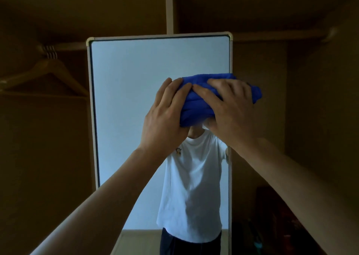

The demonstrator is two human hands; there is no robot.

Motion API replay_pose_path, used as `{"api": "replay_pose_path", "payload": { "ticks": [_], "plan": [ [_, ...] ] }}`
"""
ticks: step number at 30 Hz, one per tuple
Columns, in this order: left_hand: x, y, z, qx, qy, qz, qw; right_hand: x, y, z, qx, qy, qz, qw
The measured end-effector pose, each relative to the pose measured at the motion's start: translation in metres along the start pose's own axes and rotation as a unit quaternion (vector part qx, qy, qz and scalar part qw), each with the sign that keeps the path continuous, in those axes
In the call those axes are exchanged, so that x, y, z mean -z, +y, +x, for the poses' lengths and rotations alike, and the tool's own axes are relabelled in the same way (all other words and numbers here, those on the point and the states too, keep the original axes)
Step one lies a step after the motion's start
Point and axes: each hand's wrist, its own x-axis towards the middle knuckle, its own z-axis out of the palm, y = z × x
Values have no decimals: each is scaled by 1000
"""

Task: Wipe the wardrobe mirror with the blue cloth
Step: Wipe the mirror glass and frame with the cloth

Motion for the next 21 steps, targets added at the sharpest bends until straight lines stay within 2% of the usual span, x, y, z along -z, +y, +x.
{"api": "replay_pose_path", "payload": {
  "ticks": [15,21],
  "plan": [
    [-14,14,-90,24,-13,-33,999,-3,-37,-81,-2,-9,3,1000],
    [-15,23,-123,40,-23,-42,998,0,-51,-113,0,-53,5,999]
  ]
}}
